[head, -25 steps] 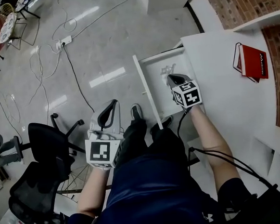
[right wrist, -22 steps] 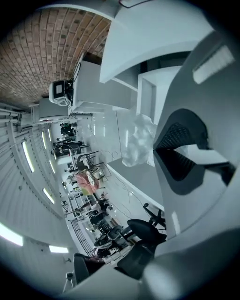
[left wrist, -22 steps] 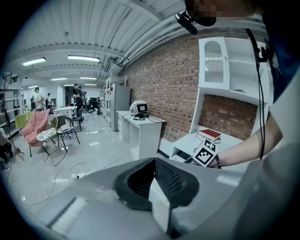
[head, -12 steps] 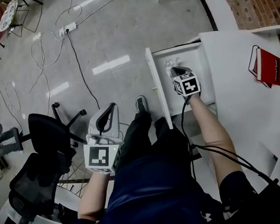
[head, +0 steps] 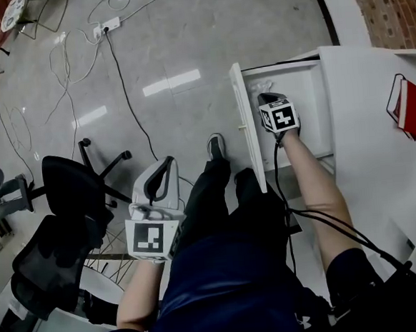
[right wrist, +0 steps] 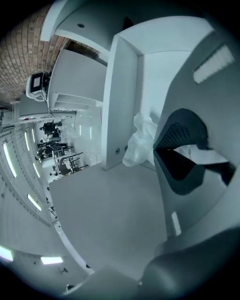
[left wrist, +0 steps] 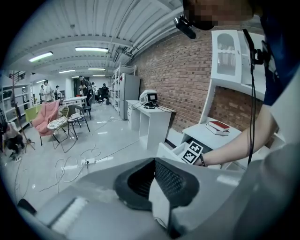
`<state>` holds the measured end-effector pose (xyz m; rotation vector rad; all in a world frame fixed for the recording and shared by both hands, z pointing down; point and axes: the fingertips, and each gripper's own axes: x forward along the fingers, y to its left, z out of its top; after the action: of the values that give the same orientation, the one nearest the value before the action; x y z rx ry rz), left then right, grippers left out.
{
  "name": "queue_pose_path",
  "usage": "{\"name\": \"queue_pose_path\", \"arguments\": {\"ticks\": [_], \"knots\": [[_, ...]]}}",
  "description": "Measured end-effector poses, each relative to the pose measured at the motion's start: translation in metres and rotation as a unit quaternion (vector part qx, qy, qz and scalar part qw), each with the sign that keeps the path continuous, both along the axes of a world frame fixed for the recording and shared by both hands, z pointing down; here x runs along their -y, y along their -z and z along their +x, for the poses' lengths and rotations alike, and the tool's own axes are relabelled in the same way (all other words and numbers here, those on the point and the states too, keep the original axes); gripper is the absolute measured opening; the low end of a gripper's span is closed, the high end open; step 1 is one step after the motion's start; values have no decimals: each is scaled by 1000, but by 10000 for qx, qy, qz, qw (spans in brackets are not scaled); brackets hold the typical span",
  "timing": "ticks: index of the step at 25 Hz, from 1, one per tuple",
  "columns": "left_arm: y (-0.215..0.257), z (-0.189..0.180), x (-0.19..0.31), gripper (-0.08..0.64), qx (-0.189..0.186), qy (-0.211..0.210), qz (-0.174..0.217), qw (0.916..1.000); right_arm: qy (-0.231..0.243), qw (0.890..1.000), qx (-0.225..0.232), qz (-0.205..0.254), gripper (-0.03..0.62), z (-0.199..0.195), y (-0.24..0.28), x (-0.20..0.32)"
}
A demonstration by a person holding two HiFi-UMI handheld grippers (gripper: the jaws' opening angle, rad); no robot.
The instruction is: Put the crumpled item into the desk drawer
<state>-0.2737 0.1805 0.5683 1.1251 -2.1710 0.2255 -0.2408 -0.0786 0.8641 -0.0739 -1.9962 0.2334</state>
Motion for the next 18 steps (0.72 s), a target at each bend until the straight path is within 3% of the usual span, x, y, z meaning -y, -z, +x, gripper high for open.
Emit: {"name": "queue_pose_path", "arguments": {"ticks": [9, 14, 18], "knots": [[-8, 1, -1, 3, -96, 36, -6, 9999, -48, 9999, 87, 101, 52, -4, -2, 1], [5, -1, 22, 3, 2, -160, 163, 9997, -293, 9988, 399, 19, 55, 3, 35, 8], [24, 2, 54, 3, 146, -433, 372, 9983, -490, 9946, 913, 40, 54, 12, 88, 23]]}}
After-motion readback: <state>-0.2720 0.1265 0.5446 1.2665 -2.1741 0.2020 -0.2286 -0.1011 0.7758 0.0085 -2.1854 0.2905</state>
